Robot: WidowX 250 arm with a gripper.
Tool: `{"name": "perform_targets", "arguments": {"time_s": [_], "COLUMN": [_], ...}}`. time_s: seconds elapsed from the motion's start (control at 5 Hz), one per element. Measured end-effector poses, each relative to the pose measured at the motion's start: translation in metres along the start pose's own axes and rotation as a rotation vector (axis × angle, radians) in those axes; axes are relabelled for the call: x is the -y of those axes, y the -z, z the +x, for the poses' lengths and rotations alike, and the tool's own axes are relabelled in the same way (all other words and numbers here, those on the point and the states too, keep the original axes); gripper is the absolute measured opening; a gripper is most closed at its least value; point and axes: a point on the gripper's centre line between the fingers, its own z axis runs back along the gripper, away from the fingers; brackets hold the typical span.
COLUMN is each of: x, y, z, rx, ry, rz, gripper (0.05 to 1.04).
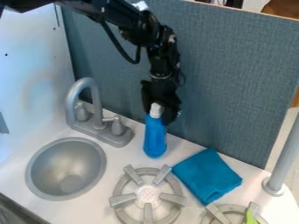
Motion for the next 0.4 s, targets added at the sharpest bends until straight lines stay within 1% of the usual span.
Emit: {"name": "perform_targets", "arguments": {"time_s": [0.2,0.4], "x": [0.0,0.002], "y": [-0.011,-0.045], "z": [-0.002,0.001], "rx": [0.019,0.088], "ry": [-0.01,-0.022], "rz": [0.007,0.017], "gripper": [1.009,1.009]}}
